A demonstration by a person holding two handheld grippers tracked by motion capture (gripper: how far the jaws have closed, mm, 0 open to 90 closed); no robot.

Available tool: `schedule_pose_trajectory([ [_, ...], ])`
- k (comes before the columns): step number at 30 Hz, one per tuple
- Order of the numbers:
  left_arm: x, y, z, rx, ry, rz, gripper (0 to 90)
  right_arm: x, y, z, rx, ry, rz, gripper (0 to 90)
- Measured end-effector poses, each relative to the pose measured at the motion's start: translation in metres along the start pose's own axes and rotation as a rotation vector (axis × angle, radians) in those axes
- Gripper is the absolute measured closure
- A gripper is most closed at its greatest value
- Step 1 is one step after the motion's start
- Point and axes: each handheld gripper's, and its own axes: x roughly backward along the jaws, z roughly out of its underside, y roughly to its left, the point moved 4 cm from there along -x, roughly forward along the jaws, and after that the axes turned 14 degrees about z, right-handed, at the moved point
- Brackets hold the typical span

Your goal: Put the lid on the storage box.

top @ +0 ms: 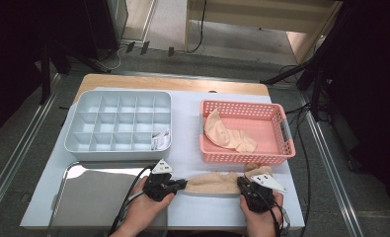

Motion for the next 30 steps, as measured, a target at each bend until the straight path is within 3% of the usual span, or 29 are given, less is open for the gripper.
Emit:
schedule_pose_trajectory([
  [1,0.000,-0.001,-0.001,-0.003,-0.009,0.004,90.0,-0.001,0.001,0.001,-0.005,0.007,-0.006,89.0],
  [4,-0.001,-0.004,-0.002,-0.032,-0.016,0.009,86.3,0.003,0.004,-0.001,-0.004,-0.044,-0.062,85.1],
  [7,-0.002,-0.004,-0.002,-0.024,-0.018,0.013,73.2,0.009,-0.004,-0.007,-0.053,-0.109,-0.085,66.5],
  [9,-0.001,-0.003,-0.001,-0.018,-0.010,0.003,67.3,0.013,-0.014,-0.011,-0.087,-0.136,-0.075,66.1],
  [12,0.002,-0.004,-0.003,-0.015,-0.030,0.016,62.0,0.025,-0.042,-0.016,-0.153,-0.192,0.002,64.6],
  [17,0.007,-0.005,-0.004,-0.020,-0.052,0.025,59.0,0.026,-0.066,-0.013,-0.169,-0.171,0.037,62.1],
  [22,0.008,-0.005,-0.003,-0.023,-0.059,0.031,58.0,0.015,-0.064,-0.010,-0.130,-0.135,0.068,51.6],
  [26,0.008,-0.005,-0.002,-0.025,-0.054,0.037,57.7,0.003,-0.062,-0.007,-0.092,-0.094,0.144,42.2],
  [28,0.008,-0.005,-0.002,-0.026,-0.052,0.037,57.5,0.002,-0.064,-0.005,-0.098,-0.079,0.168,40.7],
  [30,0.009,-0.005,-0.002,-0.025,-0.055,0.038,57.5,0.007,-0.066,-0.005,-0.104,-0.084,0.158,40.4],
])
